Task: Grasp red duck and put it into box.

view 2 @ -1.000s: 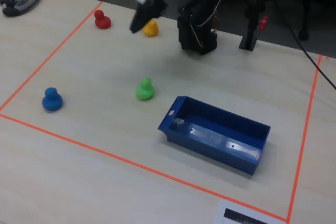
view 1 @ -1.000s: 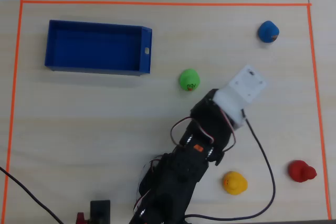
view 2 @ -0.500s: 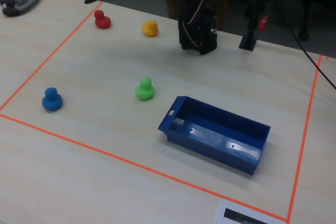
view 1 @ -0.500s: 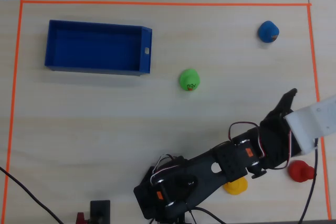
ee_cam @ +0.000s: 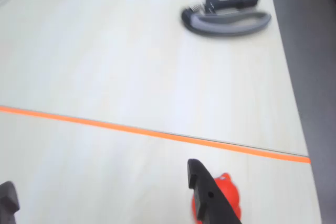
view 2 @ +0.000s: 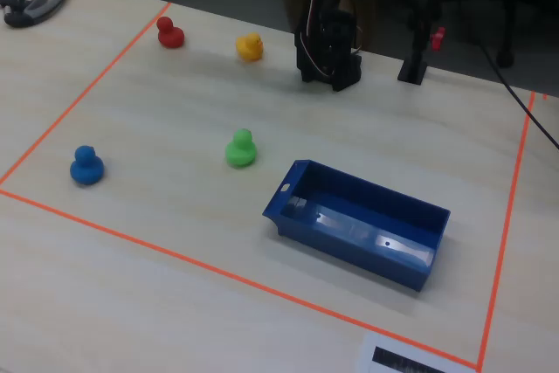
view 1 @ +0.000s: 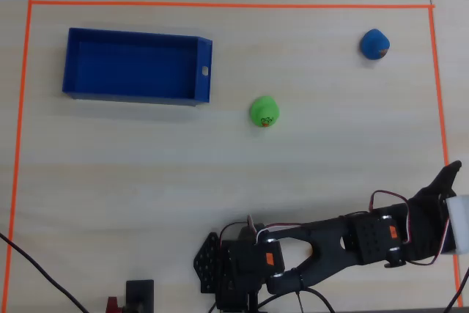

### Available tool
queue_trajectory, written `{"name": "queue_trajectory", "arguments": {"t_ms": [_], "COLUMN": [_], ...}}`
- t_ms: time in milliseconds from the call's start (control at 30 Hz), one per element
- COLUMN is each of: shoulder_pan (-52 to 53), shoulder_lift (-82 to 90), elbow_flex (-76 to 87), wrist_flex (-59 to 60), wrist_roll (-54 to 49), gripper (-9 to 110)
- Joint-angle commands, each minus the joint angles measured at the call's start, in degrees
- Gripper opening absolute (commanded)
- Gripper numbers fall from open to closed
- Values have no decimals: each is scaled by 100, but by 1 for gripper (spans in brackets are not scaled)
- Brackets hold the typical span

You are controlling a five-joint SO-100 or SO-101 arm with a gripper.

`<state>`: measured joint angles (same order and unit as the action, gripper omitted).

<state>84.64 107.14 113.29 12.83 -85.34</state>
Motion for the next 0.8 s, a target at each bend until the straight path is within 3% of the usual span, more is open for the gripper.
{"name": "queue_trajectory", "arguments": {"t_ms": [0, 333, 767], "shoulder_pan": [211, 853, 1178], "shoulder_lift": [-308, -1608, -2250], "elbow_flex": [-439, -1354, -747], "wrist_flex": [-334, -686, -1441], "wrist_roll": [-158, -325, -888], "gripper": [43, 43, 43]}}
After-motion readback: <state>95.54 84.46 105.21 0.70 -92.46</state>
